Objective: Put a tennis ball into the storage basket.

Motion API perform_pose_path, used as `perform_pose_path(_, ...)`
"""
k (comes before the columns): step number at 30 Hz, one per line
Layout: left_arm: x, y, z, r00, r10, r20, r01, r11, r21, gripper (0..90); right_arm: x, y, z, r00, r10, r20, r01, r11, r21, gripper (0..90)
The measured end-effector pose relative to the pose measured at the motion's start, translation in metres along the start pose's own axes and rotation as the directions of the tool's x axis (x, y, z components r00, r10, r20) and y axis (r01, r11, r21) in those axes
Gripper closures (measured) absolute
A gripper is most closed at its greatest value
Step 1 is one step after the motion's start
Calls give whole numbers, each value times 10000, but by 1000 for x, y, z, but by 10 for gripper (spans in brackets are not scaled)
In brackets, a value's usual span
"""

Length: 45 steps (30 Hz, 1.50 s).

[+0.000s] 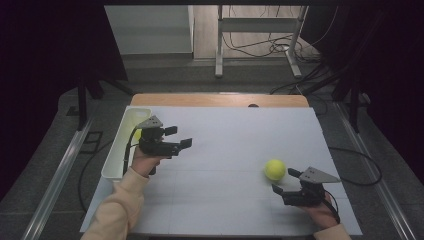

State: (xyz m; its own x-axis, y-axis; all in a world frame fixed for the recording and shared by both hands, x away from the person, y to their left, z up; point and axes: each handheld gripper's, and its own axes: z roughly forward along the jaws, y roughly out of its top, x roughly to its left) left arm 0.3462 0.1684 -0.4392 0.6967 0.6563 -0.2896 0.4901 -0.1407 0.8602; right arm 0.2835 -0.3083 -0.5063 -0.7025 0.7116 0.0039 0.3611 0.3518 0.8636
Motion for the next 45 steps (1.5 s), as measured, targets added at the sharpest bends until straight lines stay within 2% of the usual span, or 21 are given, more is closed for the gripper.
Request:
perform_pose_path(2,-2,0,2,9999,90,-91,-89,9999,102,137,0,1,1,10000,-39,-27,39,10000,3,142)
perform_pose_path(9,-9,0,8,9999,134,86,-135,9998,131,139,0,1,2,9999,-37,-96,37,10000,-34,144)
perform_pose_path(16,-15,0,23,9989,367,277,-379,9983,454,138,0,1,2,9999,-76,-102,76,10000,38,145)
perform_pose_path(45,-36,1,66,9945,744,733,-816,9916,1007,141,-1,1,2,9999,-97,-111,97,9999,47,144)
